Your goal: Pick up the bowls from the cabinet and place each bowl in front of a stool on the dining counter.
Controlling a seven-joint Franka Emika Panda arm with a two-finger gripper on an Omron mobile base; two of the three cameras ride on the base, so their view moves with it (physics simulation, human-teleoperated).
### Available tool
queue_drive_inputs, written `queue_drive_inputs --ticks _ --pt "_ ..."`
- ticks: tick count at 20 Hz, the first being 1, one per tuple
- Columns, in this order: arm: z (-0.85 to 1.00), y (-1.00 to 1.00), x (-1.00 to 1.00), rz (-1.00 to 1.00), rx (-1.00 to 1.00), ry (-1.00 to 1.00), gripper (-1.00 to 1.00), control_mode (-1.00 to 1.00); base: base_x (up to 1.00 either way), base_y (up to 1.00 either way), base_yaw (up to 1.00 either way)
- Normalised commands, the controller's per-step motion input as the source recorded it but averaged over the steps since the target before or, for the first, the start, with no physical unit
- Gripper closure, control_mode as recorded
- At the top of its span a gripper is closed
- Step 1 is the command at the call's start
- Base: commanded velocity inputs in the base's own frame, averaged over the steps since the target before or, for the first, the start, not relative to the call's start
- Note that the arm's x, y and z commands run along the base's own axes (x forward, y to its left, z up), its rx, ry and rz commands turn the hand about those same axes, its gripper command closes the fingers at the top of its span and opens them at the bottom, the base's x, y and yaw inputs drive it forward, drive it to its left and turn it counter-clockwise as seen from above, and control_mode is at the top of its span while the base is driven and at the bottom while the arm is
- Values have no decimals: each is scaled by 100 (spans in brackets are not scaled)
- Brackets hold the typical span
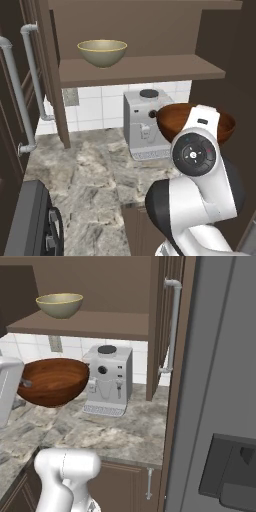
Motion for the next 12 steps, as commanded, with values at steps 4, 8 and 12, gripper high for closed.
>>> queue_drive_inputs --ticks 4,8,12 --pt "0 0 -9 0 0 0 100 -100 0 0 0" --pt "0 0 0 0 0 0 100 100 -59 -4 -4" --pt "0 0 0 0 0 0 100 100 -81 -1 -8"
